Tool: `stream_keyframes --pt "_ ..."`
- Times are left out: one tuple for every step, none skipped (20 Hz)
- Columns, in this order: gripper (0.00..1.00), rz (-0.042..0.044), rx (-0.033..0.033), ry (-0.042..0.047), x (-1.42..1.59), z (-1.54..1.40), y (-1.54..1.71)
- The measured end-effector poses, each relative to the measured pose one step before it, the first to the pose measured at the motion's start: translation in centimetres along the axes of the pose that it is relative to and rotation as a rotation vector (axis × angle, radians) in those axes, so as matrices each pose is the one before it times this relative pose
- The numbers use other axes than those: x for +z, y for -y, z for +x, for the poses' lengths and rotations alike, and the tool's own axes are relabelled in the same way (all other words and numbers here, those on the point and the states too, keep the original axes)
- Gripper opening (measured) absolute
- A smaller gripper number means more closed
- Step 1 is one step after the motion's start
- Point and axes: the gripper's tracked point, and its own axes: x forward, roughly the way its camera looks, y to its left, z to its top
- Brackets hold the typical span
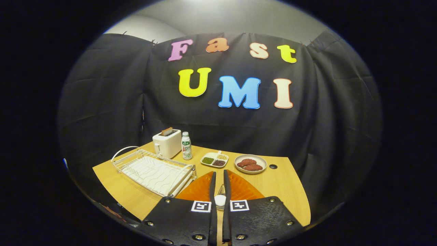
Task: Take the plate from the dish rack, then take the spoon from the basket and place it into the plate.
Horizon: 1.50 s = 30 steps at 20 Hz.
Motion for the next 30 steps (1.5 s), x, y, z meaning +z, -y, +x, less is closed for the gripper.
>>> stream_keyframes --pt "0.06 -0.00637 0.01830 -0.02087 -0.773 0.166 -0.833" --pt "0.06 -0.00633 0.01957 -0.02027 -0.583 0.242 -0.864" --pt "0.06 -0.00560 0.01876 -0.01964 -0.685 0.397 -0.808" --pt "0.06 -0.00738 0.01418 -0.01724 -0.568 0.440 -0.794" --pt "0.06 -0.01572 0.01198 -0.01613 -0.651 0.422 -0.640" --pt "0.06 -0.02143 0.01090 -0.01341 -0.423 0.323 -0.635" --pt "0.06 -0.01970 0.01697 -0.01091 -0.401 0.435 -0.843" --pt "0.06 -0.01390 0.01719 -0.00964 -0.303 0.433 -0.794" --pt "0.06 -0.01165 0.01309 -0.01157 -0.508 0.418 -0.697" --pt "0.06 -0.00967 0.00988 -0.01157 -0.404 0.425 -0.529" --pt "0.06 -0.00791 0.01036 -0.01301 -0.596 0.551 -0.535" --pt "0.06 -0.00306 0.01286 -0.01220 -0.429 0.474 -0.578" --pt "0.06 0.00033 0.01392 -0.01044 -0.328 0.447 -0.676" --pt "0.06 0.00163 0.01479 -0.01099 -0.262 0.410 -0.578" --pt "0.06 0.00085 0.01291 -0.01028 -0.221 0.468 -0.528" --pt "0.06 -0.00313 0.01158 -0.00709 -0.139 0.452 -0.419" --pt "0.06 -0.00636 0.01328 -0.00750 -0.193 0.568 -0.441" --pt "0.06 -0.01048 0.01111 -0.00960 -0.155 0.457 -0.385" --pt "0.06 -0.01165 0.01367 -0.00455 0.069 0.249 -0.495" --pt "0.06 -0.01199 0.01386 -0.00207 0.199 0.298 -0.457" --pt "0.06 -0.00994 0.01374 -0.00053 0.136 0.136 -0.505" --pt "0.06 -0.00731 0.01203 -0.00055 0.245 0.142 -0.383" --pt "0.06 -0.00593 0.01026 -0.00263 -0.020 0.331 -0.369" --pt "0.06 -0.00689 0.00781 -0.00347 0.022 0.231 -0.290" --pt "0.07 -0.00501 0.00838 -0.00718 -0.105 0.223 -0.246" --pt "0.09 -0.00392 0.00971 -0.00959 -0.147 0.310 -0.313" --pt "0.12 -0.00321 -0.00073 -0.00679 -0.110 -0.049 -0.112" --pt "0.15 -0.00748 -0.01334 -0.00135 0.217 -0.144 0.299" --pt "0.16 0.00125 -0.00831 0.01370 0.473 -0.002 0.248" --pt "0.31 0.00492 -0.00976 0.01726 0.558 -0.166 0.390"
